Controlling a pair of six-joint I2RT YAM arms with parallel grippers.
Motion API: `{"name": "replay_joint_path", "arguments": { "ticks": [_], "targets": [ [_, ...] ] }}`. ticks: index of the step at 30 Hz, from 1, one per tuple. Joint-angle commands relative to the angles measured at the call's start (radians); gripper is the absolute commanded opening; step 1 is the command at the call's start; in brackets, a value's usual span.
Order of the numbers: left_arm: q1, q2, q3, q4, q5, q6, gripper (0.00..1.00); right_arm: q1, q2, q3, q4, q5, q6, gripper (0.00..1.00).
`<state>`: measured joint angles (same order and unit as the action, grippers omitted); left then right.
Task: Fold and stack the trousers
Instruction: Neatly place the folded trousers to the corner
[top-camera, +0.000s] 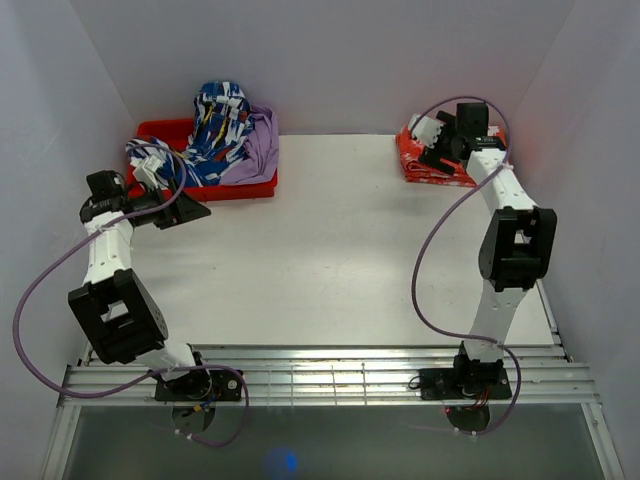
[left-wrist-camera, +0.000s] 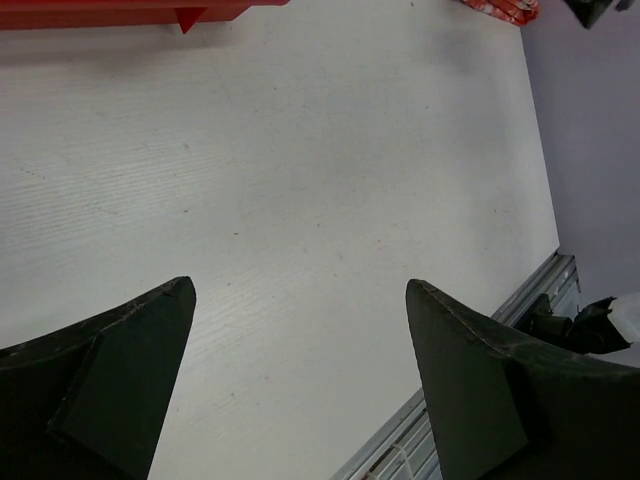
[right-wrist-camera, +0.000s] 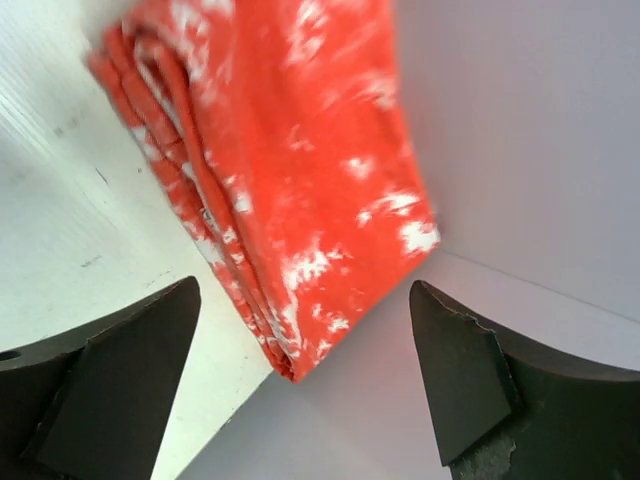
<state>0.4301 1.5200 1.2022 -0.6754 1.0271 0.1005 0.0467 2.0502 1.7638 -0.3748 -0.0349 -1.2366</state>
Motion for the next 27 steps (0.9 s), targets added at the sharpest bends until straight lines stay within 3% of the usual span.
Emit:
{"name": "replay_joint_path", "arguments": {
  "ticks": [1,4,7,12,15,19,24,27],
  "targets": [
    [0.004,-0.054,0.057,-0.070,-0.082,0.057,0.98,0.018,-0.220,0.080,-0.156,-0.124,0.178,0.90],
    [0.002,-0.018,0.120,-0.183,-0.139,0.166,0.98,0.019,-0.345,0.063,-0.309,-0.178,0.331,0.90],
    [0.001,-0.020,0.138,-0.263,-0.194,0.231,0.98,0.018,-0.491,-0.056,-0.432,-0.239,0.465,0.90],
    [-0.016,-0.122,0.074,-0.274,-0.263,0.344,0.98,0.015,-0.755,-0.413,-0.467,-0.287,0.647,0.90],
    [-0.089,-0.191,0.001,-0.260,-0.343,0.358,0.98,0.015,-0.909,-0.640,-0.443,-0.310,0.712,0.90],
    [-0.320,-0.283,-0.131,-0.159,-0.531,0.277,0.98,0.013,-1.053,-0.802,-0.400,-0.324,0.825,0.90],
    [-0.480,-0.291,-0.176,-0.125,-0.585,0.205,0.98,-0.010,-1.084,-0.830,-0.386,-0.359,0.873,0.90],
    [-0.513,-0.297,-0.178,-0.105,-0.627,0.171,0.98,-0.010,-1.088,-0.831,-0.385,-0.370,0.878,0.90]
  ]
}}
